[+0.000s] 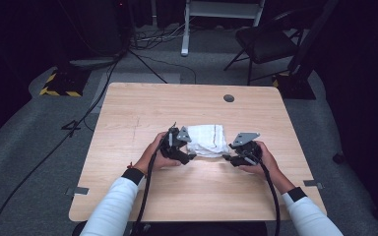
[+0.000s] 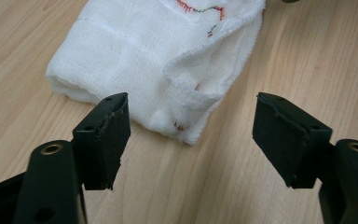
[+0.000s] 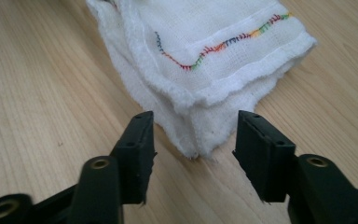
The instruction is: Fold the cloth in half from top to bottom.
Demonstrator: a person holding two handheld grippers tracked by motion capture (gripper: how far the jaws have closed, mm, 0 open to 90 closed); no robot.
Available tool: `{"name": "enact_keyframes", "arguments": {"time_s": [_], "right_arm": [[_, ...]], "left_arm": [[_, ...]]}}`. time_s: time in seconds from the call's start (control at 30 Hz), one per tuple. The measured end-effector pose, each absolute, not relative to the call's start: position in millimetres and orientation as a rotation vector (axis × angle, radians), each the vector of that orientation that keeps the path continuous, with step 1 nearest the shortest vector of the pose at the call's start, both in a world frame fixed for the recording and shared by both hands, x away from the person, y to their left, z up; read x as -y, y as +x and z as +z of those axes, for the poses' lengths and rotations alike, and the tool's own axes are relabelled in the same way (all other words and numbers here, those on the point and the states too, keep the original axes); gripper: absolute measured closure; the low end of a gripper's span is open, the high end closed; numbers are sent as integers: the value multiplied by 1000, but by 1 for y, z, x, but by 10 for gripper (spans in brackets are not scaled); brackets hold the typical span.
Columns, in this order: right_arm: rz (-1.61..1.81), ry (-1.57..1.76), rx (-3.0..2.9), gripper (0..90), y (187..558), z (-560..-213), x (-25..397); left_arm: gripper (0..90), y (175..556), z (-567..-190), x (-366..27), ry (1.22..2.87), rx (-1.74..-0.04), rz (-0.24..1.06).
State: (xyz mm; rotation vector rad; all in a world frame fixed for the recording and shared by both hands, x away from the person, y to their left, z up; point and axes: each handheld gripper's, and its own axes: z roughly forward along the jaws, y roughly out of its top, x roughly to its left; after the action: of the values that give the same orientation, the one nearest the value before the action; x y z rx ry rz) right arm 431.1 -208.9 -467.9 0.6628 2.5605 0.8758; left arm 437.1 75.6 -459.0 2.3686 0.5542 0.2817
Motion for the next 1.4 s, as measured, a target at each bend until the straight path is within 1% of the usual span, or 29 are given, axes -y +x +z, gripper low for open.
{"name": "enact_keyframes", "arguments": {"time_s": [0.07,0.23,0.4,0.9,1.03,1.4], "right_arm": [[853,654,-2556,390,429,-466,209],[834,647,-2552,333,424,-462,211],[816,659,-2556,308,420,-459,214],[799,674,-2536,310,407,-457,232],[795,687,-2535,311,403,-458,238],[763,721,-2523,315,393,-464,259]], "left_arm": [[248,433,-459,-77,2389,-553,287],[239,422,-460,-78,2421,-549,352],[227,412,-460,-83,2444,-535,369],[208,387,-464,-104,2469,-553,438],[172,380,-467,-110,2471,-589,461],[172,363,-474,-129,2470,-630,489]]}}
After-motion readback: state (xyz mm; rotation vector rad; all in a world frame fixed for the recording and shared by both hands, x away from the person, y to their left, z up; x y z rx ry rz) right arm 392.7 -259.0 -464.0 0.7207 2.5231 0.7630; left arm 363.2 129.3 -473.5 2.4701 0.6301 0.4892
